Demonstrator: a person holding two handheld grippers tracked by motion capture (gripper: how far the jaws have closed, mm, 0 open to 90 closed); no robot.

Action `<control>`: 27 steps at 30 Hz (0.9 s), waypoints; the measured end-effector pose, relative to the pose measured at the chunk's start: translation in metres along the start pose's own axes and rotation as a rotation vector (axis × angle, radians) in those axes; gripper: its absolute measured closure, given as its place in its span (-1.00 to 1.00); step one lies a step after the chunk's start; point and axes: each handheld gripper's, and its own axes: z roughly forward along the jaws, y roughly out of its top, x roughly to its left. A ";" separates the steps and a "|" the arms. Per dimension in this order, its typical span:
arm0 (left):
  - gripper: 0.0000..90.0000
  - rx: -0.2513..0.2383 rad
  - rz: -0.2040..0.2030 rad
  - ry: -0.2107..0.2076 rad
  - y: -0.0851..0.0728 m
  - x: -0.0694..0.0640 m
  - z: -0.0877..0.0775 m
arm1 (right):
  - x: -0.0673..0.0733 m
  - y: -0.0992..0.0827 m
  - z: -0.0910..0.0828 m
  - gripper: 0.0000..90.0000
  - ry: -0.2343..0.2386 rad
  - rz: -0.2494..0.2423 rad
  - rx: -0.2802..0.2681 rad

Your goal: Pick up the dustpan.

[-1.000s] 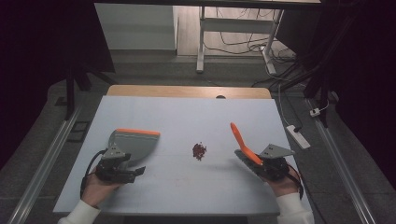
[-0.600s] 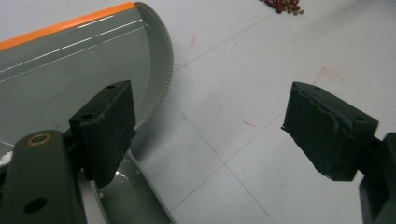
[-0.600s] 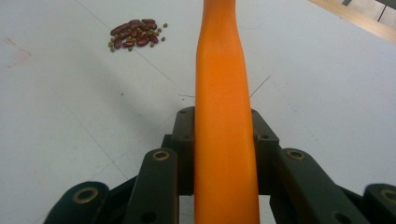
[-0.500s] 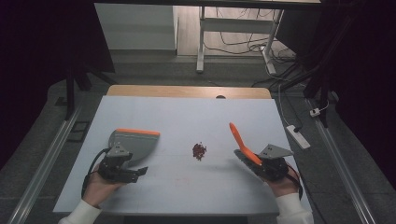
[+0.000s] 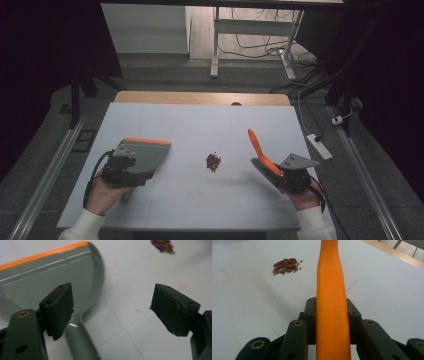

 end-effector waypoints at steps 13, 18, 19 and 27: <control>-0.56 0.016 -0.108 0.039 -0.008 0.031 -0.015 | 0.001 0.001 -0.001 0.55 0.013 0.010 -0.008; -0.56 0.049 -0.144 0.039 -0.017 0.032 -0.015 | 0.004 0.002 0.000 0.55 0.014 0.009 -0.008; -0.57 0.049 -0.144 0.039 -0.017 0.032 -0.015 | 0.005 0.002 0.000 0.55 0.012 0.005 -0.004; -0.57 0.119 -0.176 0.016 -0.024 0.031 0.001 | 0.005 0.001 0.001 0.55 0.010 0.004 0.004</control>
